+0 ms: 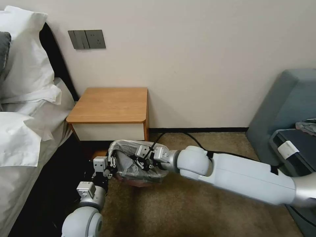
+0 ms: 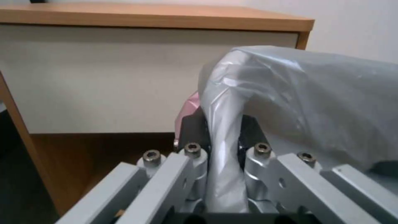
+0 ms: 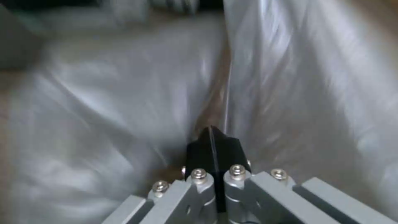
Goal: Pick up the garbage bag from the table and place it over the trash can.
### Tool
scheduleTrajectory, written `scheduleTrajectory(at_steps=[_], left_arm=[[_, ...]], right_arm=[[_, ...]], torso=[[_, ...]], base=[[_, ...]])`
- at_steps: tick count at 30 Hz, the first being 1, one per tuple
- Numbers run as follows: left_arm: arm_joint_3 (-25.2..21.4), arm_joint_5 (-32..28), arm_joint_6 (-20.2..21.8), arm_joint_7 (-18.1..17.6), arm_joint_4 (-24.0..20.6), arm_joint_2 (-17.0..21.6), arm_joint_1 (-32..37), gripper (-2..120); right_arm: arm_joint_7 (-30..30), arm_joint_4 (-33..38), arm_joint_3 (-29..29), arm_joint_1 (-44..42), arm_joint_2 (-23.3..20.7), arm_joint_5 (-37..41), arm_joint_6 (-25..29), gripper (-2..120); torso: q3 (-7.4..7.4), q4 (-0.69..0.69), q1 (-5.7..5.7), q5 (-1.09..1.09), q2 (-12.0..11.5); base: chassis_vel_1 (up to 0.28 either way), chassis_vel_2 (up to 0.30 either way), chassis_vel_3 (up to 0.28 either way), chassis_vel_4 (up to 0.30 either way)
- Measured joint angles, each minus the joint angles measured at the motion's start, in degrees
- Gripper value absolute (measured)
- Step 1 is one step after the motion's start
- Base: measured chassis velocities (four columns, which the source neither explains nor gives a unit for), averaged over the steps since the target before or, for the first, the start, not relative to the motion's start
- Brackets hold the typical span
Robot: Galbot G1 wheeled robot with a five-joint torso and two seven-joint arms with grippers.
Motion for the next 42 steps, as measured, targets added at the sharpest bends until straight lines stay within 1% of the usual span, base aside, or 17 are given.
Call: scheduleTrajectory(at_steps=[3,5,8,12,17,22,24,25,29,30,32,33,36,37,40,41,42], left_arm=[[0.08,0.36,0.2,-0.02,-0.15,-0.19,0.2,5],[0.09,0.41,0.23,-0.04,-0.18,-0.23,0.2,5],[0.21,0.63,0.37,-0.08,-0.4,-0.45,0.28,5],[0.23,0.78,0.41,-0.13,-0.42,-0.69,0.45,5],[0.14,0.78,0.45,-0.21,-0.34,-0.73,0.45,5],[-0.08,0.23,0.92,-0.91,0.11,-0.73,0.4,5],[-0.07,-0.79,1.63,-1.43,0.27,-1.14,0.41,5],[-0.07,-0.79,1.63,-1.43,0.27,-1.14,0.41,5],[-0.07,-5.39,4.62,-3.02,1.36,-0.37,0.34,5],[-0.07,-5.39,4.62,-3.02,1.36,-0.37,0.34,5],[-0.07,-10.32,7.44,-4.14,1.73,0.74,0.28,5],[-0.07,-10.32,7.44,-4.14,1.73,0.74,0.28,5],[-0.01,-15.92,10.62,-4.76,2.3,1.92,0.18,5],[-0.01,-15.92,10.62,-4.76,2.3,1.92,0.18,5],[-0.14,-19.94,13.3,-5.0,3.15,2.26,0.23,5],[-0.14,-19.94,13.3,-5.0,3.15,2.26,0.23,5],[-0.01,-20.85,14.26,-5.05,3.54,2.58,0.24,5]], right_arm=[[-0.08,-5.28,-4.17,1.93,3.73,-0.78,-0.18,0],[-0.08,-5.81,-4.68,2.14,4.21,-0.86,-0.24,0],[-0.56,-10.09,-7.2,3.18,7.87,-2.42,-0.39,0],[-1.0,-13.14,-8.24,3.23,10.06,-3.7,-0.25,0],[-1.36,-13.73,-7.93,2.63,10.17,-4.84,0.22,0],[-1.31,-8.51,-3.67,0.57,6.13,-5.0,0.79,0],[-1.83,-2.89,2.5,-3.52,1.91,-5.53,1.32,0],[-1.83,-2.89,2.5,-3.52,1.91,-5.53,1.32,0],[-2.79,7.12,13.06,-13.01,-4.69,-5.47,2.14,0],[-2.79,7.12,13.06,-13.01,-4.69,-5.47,2.14,0],[-2.67,11.25,19.9,-19.9,-7.61,-5.54,3.7,0],[-2.67,11.25,19.9,-19.9,-7.61,-5.54,3.7,0],[1.67,15.25,29.02,-30.3,-9.7,-5.59,8.07,0],[1.67,15.25,29.02,-30.3,-9.7,-5.59,8.07,0],[3.48,16.36,36.52,-40.49,-8.84,-6.23,11.21,15],[3.48,16.36,36.52,-40.49,-8.84,-6.23,11.21,15],[4.42,16.65,39.45,-43.84,-7.87,-6.37,11.92,20]], torso=[[0.0,0.0,0.0,-0.01,0.0],[0.0,0.0,0.0,-0.01,0.0],[0.0,0.0,0.0,-0.01,0.0],[0.0,0.01,0.0,-0.01,0.0],[0.0,0.01,0.0,-0.01,0.0],[0.0,0.01,0.0,0.0,0.0],[-0.01,-0.01,-0.01,0.01,0.0],[-0.01,-0.01,-0.01,0.01,0.0],[-0.02,0.0,-0.01,0.01,0.01],[-0.02,0.0,-0.01,0.01,0.01],[-0.01,0.0,0.0,0.03,0.01],[-0.01,0.0,0.0,0.03,0.01],[-0.02,-0.02,-0.01,0.02,0.01],[-0.02,-0.02,-0.01,0.02,0.01],[-0.01,0.0,-0.01,0.02,0.01],[-0.01,0.0,-0.01,0.02,0.01],[-0.01,-0.01,-0.01,0.03,0.01]], base=[[0.0,0.0,0.0,0.0],[0.0,0.0,0.0,0.0],[0.0,0.0,0.0,0.0],[0.0,0.0,0.0,0.0],[0.0,0.0,0.0,0.0],[0.0,0.0,0.0,0.0],[0.0,0.0,0.0,0.0],[0.0,0.0,0.0,0.0],[0.0,0.0,0.0,0.0],[0.0,0.0,0.0,0.0],[0.0,0.0,0.0,0.0],[0.0,0.0,0.0,0.0],[0.0,0.0,0.0,0.0],[0.0,0.0,0.0,0.0],[0.0,0.0,0.0,0.0],[0.0,0.0,0.0,0.0],[0.0,0.0,0.0,0.0]])
